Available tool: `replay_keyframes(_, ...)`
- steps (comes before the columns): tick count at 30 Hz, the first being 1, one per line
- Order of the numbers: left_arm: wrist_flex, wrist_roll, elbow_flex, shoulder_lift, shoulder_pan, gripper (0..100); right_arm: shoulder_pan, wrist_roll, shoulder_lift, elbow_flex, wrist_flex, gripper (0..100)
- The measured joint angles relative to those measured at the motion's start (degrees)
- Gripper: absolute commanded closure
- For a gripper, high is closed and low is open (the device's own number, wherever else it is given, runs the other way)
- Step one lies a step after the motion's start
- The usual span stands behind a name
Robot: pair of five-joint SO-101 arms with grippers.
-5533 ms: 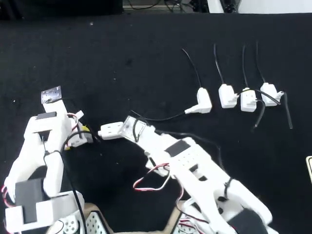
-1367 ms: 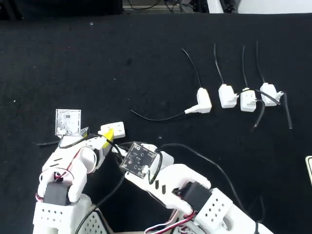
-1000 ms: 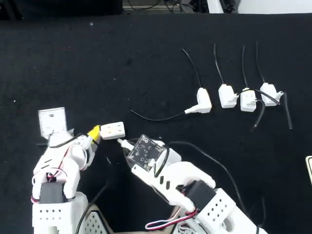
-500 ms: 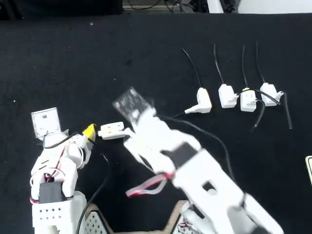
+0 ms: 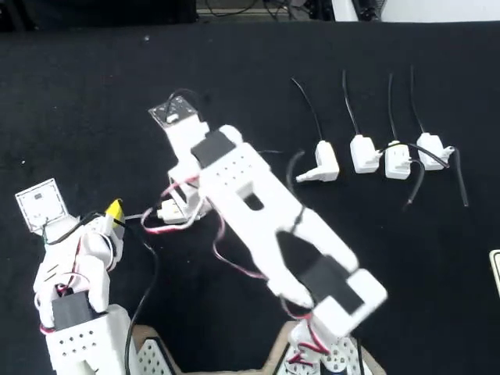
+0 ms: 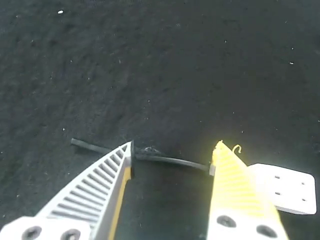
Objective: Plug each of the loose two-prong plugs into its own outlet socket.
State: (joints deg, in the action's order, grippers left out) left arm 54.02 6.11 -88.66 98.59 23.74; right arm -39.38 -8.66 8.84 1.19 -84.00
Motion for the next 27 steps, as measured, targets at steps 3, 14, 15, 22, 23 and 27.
replay_keyframes(3, 0.0, 0.0, 0.0, 0.0, 0.26, 74, 0.0, -1.05, 5.54, 4.31, -0.44, 98.7)
replay_keyframes(14, 0.0, 0.0, 0.0, 0.0, 0.26, 74, 1.93, -7.91, 19.25, 21.54, -7.65, 98.8)
replay_keyframes(15, 0.0, 0.0, 0.0, 0.0, 0.26, 74, 2.02, -8.0, 20.66, 23.56, -8.88, 98.8)
replay_keyframes(22, 0.0, 0.0, 0.0, 0.0, 0.26, 74, 2.11, -9.58, 27.69, 34.64, -15.12, 98.8)
replay_keyframes(23, 0.0, 0.0, 0.0, 0.0, 0.26, 74, 2.11, -10.73, 28.13, 34.99, -15.12, 98.7)
replay_keyframes(27, 0.0, 0.0, 0.0, 0.0, 0.26, 74, 2.11, -14.42, 28.4, 35.16, -15.12, 98.7)
